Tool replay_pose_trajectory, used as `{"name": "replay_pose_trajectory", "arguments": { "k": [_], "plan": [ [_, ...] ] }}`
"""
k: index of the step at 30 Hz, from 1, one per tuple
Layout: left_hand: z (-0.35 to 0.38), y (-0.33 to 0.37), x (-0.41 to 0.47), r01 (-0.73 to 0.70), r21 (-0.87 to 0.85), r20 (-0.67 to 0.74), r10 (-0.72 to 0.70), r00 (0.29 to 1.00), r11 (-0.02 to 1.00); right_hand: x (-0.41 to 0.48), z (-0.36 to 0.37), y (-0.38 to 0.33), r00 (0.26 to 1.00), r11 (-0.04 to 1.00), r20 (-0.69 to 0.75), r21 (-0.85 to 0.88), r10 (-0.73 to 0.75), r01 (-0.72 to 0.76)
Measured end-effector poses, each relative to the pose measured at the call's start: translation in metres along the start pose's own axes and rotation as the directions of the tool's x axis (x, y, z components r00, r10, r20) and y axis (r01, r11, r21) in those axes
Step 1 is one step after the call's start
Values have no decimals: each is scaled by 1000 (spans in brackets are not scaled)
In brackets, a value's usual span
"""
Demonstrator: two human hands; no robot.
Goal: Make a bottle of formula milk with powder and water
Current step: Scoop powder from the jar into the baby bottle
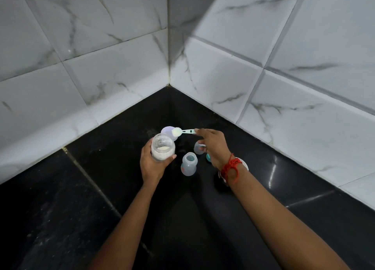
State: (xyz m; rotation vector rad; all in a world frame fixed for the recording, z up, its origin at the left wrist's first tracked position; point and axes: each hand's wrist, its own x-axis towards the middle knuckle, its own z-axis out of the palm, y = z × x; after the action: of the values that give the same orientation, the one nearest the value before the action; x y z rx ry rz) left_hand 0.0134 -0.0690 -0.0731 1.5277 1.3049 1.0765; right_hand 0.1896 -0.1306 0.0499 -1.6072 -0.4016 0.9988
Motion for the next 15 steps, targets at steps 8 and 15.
{"name": "replay_pose_trajectory", "arguments": {
  "k": [8,15],
  "plan": [
    [7,-9,-5,77,-16,-30,-78,997,997,-6,-14,0,998,998,34,41,-47,46],
    [13,-11,-69,57,-24,-171,-61,983,998,-17,-22,6,998,998,22,37,-53,52]
  ]
}}
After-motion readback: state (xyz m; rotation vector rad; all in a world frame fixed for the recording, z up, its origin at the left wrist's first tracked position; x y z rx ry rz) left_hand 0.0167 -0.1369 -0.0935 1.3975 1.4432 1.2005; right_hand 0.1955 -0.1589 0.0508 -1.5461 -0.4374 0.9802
